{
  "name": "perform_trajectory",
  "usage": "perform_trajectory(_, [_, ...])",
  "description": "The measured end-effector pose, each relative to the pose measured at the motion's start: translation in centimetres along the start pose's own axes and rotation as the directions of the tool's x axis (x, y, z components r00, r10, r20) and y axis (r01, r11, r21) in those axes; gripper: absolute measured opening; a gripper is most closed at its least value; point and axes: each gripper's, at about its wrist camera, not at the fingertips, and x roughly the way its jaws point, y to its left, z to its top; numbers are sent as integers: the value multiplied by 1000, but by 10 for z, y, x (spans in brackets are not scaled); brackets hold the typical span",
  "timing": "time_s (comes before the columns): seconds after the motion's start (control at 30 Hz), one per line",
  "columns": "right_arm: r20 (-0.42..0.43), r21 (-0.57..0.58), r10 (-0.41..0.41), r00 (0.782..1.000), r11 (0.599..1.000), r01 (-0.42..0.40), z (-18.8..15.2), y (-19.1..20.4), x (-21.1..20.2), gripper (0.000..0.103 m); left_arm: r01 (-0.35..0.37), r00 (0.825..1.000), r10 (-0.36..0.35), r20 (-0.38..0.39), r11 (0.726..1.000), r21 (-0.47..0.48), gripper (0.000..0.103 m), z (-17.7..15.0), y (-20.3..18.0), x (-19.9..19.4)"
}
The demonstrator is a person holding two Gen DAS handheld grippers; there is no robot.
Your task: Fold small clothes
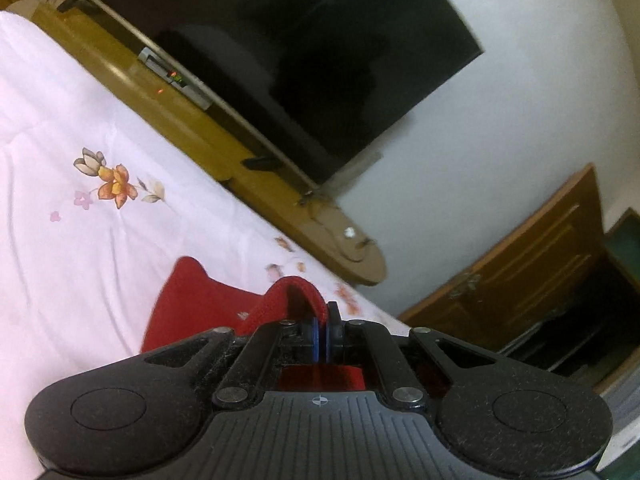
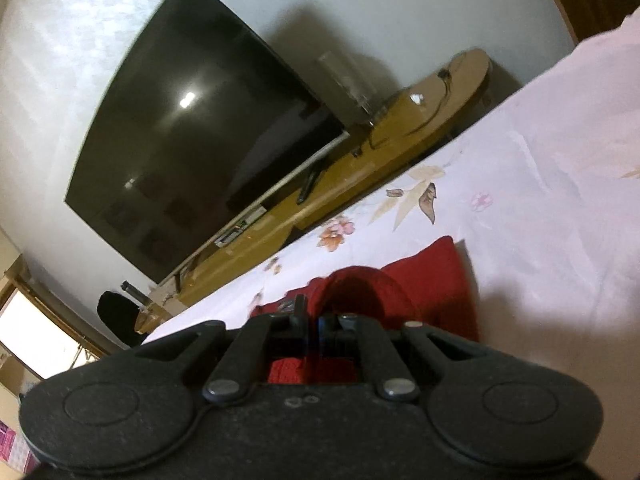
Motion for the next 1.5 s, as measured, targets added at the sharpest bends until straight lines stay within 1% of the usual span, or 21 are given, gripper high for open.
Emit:
perform_trajectory(0.17, [-56, 24, -25, 998, 999, 27, 9, -23, 52, 6, -98, 995, 99, -30, 995, 19, 3, 8, 21, 49])
perform_trajectory(0.27, [-75, 39, -38, 996, 998, 41, 13, -37, 77, 22, -165, 985, 166, -40, 986, 32, 3, 4, 33, 71])
perform_trajectory(0.33, [-14, 36, -73, 997, 997, 73, 15, -41, 74, 45, -166, 986, 167, -19, 985, 36, 7, -2, 34, 70])
perform_trajectory(0.37, [12, 36, -69, 998, 997, 68, 16, -42, 70, 49, -157, 988, 157, 5, 987, 42, 10, -5, 32, 66])
perform_trajectory(0.4, [35, 34, -57, 998, 998, 56, 18, -43, 66, 52, -150, 988, 149, 27, 987, 51, 17, -8, 29, 64])
perform_trajectory(0.5, [52, 7, -40, 998, 999, 40, 19, -42, 58, 52, -177, 981, 168, 102, 981, 86, 70, -7, 21, 55])
perform_trajectory(0.53, [50, -15, -48, 998, 999, 49, 19, -41, 58, 52, -179, 978, 166, 130, 979, 98, 72, -4, 18, 51])
perform_trajectory(0.63, [27, -87, -77, 997, 993, 79, 17, -37, 60, 52, -188, 978, 174, 113, 973, 136, 72, 7, 13, 52])
perform_trajectory(0.77, [-18, -173, -123, 992, 978, 118, 12, -29, 68, 52, -262, 964, 265, 24, 927, 267, 67, 13, 5, 69])
perform_trajectory(0.9, [-85, -299, -219, 972, 936, 184, 5, -17, 92, 46, -326, 929, 369, -40, 862, 389, 37, 1, 0, 84])
perform_trajectory(0.93, [-89, -353, -246, 965, 914, 200, 0, -13, 97, 32, -352, 917, 400, -11, 821, 450, 26, -7, -4, 87])
perform_trajectory(0.97, [-85, -409, -263, 961, 889, 207, -6, -7, 100, 27, -367, 910, 413, 14, 792, 488, 16, -12, -7, 87])
perform_trajectory(1.03, [-49, -478, -295, 954, 846, 237, -13, 1, 102, 20, -389, 907, 417, 52, 788, 478, 3, -15, -6, 85])
perform_trajectory(1.07, [-29, -493, -307, 951, 833, 254, -15, 3, 101, 18, -411, 901, 425, 83, 779, 473, 3, -15, -8, 81])
perform_trajectory(1.13, [4, -491, -330, 944, 822, 289, -14, 3, 97, 10, -473, 876, 457, 153, 755, 453, 2, -14, -9, 72])
perform_trajectory(1.17, [18, -490, -344, 939, 815, 308, -14, 2, 93, 9, -493, 863, 484, 147, 741, 455, 2, -14, -7, 73])
perform_trajectory(1.23, [29, -507, -385, 922, 790, 346, -18, -1, 93, 9, -496, 857, 503, 113, 743, 449, 2, -12, -2, 77])
perform_trajectory(1.3, [39, -516, -400, 916, 777, 362, -22, -4, 96, 9, -508, 845, 522, 117, 714, 482, 2, -13, -9, 81])
perform_trajectory(1.37, [48, -519, -418, 907, 765, 381, -22, -1, 99, 10, -508, 842, 527, 116, 702, 499, 2, -13, -11, 83])
perform_trajectory(1.47, [45, -477, -393, 918, 799, 366, -18, -6, 95, 19, -493, 849, 519, 94, 717, 493, 6, -8, -12, 82])
perform_trajectory(1.5, [42, -465, -382, 923, 810, 357, -16, -7, 93, 26, -483, 854, 514, 83, 724, 493, 18, -7, -13, 82])
